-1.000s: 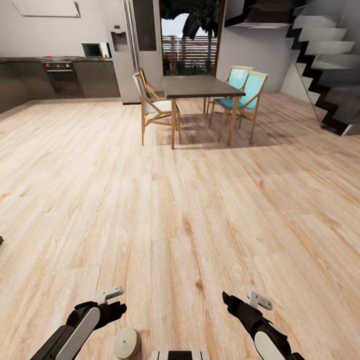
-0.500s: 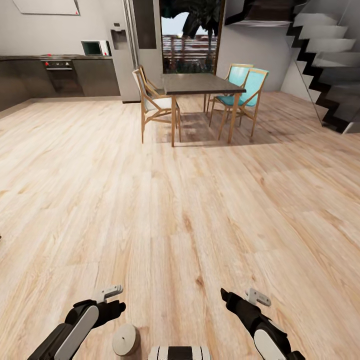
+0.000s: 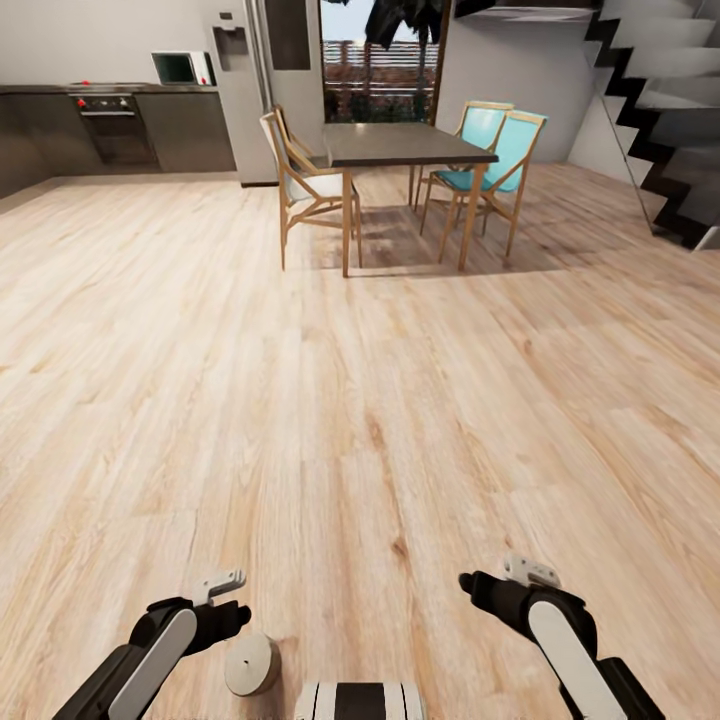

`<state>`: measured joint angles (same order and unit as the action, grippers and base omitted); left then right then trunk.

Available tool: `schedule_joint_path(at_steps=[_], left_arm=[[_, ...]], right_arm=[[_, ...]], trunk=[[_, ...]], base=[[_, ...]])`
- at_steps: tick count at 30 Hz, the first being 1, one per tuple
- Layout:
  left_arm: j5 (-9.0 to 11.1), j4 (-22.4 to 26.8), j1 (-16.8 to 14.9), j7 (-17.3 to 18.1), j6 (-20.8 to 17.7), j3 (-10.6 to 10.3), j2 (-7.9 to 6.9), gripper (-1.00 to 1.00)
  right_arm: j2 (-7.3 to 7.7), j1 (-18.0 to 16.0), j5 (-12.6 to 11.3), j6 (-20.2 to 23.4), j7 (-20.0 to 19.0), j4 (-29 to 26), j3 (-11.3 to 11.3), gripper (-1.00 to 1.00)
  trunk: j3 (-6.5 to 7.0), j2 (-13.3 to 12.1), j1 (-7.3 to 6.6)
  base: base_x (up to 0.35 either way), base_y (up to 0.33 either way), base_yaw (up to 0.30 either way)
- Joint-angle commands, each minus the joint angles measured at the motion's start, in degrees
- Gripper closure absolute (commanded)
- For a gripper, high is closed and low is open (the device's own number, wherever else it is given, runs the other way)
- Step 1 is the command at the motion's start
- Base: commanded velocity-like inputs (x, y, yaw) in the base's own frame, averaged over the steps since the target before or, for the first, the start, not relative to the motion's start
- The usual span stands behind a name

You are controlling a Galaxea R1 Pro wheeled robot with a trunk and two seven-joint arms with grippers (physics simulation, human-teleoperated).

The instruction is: Place each of the two pumpkins and all three candles from the living room inside a cabinet in the living room (use any cabinet), then make sure every cabinet is closed, and position the cauldron so it is next to a table in the living room.

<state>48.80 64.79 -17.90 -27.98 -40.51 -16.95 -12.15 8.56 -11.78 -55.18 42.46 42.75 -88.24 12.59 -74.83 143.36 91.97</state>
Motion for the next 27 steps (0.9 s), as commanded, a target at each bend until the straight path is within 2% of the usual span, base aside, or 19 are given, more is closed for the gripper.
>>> schedule_joint_path(at_steps=[1,5,10,13,16,19,23,27], left_arm=[[0.6,0.08,-0.05,-0.59,-0.31,-0.14,-0.07,-1.0],[0.6,0.15,-0.1,-0.58,-1.35,-0.11,-0.07,-1.0],[0.67,0.16,-0.11,-0.57,-1.55,-0.08,-0.09,-1.0],[0.98,0.99,-0.11,-0.53,-1.9,-0.04,-0.11,-1.0],[1.28,2.17,-0.1,-0.49,-3.91,0.04,-0.07,-1.0],[1.36,2.51,-1.3,-0.44,-5.5,0.09,-0.02,-1.0],[1.4,2.08,-2.18,-0.46,-5.99,0.08,0.09,-1.0],[1.39,2.29,-2.36,-0.47,-6.06,0.08,0.34,-1.0]], right_arm=[[-0.14,-0.34,-0.52,0.86,1.0,-0.13,-0.19,-1.0],[-0.44,-0.82,-0.54,3.73,1.54,-0.35,-0.7,-1.0],[-1.03,-1.0,-0.59,4.83,1.62,-0.43,-0.75,-1.0],[-2.68,-1.12,-0.54,6.13,1.69,-0.47,-0.74,-1.0],[-4.45,-1.35,-0.37,7.97,1.75,-0.46,-0.73,-1.0],[-5.67,-1.45,-0.17,8.63,1.79,-0.45,-0.73,-1.0],[-6.25,-1.48,-0.11,8.83,1.81,-0.44,-0.73,-1.0],[-6.34,-1.49,-0.04,8.86,1.81,-0.44,-0.73,-1.0]], trunk=[[-0.27,0.04,0.01],[-1.16,0.09,0.12],[-2.27,0.16,0.24],[-2.93,0.2,0.32],[-3.6,0.24,0.4],[-4.26,0.28,0.48],[-5.15,0.33,0.58],[-5.15,0.33,0.58]], base=[[0.0,0.0,0.0],[0.0,0.0,0.0],[0.0,0.0,0.0],[0.0,0.0,0.0],[0.0,0.0,0.0],[0.0,0.0,0.0],[0.0,0.0,0.0],[0.0,0.0,0.0]])
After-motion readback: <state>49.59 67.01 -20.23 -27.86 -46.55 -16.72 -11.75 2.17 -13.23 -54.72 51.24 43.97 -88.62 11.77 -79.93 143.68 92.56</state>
